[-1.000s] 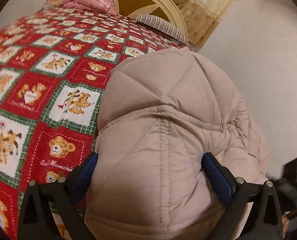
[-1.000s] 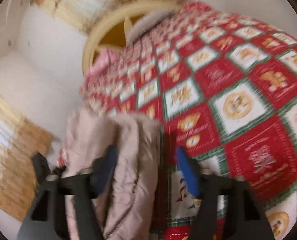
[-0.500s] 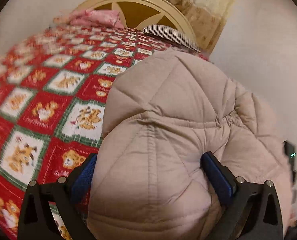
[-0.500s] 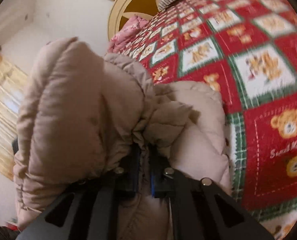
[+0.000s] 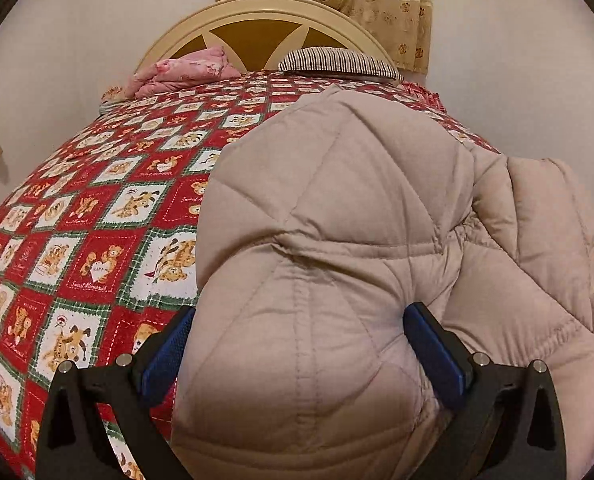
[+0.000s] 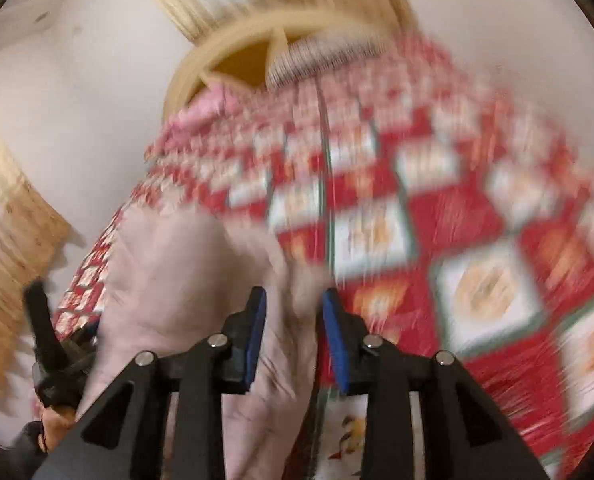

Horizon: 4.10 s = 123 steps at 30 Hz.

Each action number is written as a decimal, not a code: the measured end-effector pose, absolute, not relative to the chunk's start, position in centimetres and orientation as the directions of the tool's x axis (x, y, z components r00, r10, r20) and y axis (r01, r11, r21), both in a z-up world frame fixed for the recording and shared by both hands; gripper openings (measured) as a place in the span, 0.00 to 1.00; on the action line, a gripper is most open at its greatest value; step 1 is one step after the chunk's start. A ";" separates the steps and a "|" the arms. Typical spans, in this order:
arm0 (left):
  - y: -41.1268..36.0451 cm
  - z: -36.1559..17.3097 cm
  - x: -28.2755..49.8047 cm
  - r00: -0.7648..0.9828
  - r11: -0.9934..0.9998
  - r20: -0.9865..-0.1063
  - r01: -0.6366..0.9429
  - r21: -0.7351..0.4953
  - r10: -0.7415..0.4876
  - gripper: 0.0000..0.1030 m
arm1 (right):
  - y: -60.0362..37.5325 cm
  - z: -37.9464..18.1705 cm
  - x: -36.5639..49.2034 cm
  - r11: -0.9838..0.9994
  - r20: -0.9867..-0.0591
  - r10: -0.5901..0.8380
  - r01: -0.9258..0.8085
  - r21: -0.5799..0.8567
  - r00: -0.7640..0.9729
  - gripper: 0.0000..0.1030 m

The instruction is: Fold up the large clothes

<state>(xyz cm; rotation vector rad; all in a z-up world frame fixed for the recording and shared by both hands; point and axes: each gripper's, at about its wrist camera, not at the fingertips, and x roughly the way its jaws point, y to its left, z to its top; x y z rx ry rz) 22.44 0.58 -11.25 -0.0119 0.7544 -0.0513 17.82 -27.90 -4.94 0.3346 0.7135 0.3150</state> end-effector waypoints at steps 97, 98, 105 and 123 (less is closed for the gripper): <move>9.2 -13.8 21.8 0.404 0.600 -0.478 0.263 -0.756 -0.780 0.95 | -21.4 -12.7 19.2 0.677 -0.534 0.724 -0.298 0.673 0.437 0.58; 9.1 -13.5 21.2 0.405 0.589 -0.465 0.268 -0.763 -0.787 0.95 | -21.1 -11.8 18.1 0.695 -0.545 0.708 -0.306 0.650 0.450 0.55; 7.6 -10.7 16.8 0.379 0.532 -0.407 0.329 -0.780 -0.831 0.95 | -22.6 -7.7 11.8 0.688 -0.472 0.708 -0.361 0.630 0.526 0.48; -22.2 -5.5 18.7 0.101 0.418 -0.460 0.617 -0.667 -0.882 0.95 | -44.3 -1.5 3.1 0.816 -0.406 0.406 -0.125 0.564 0.819 0.46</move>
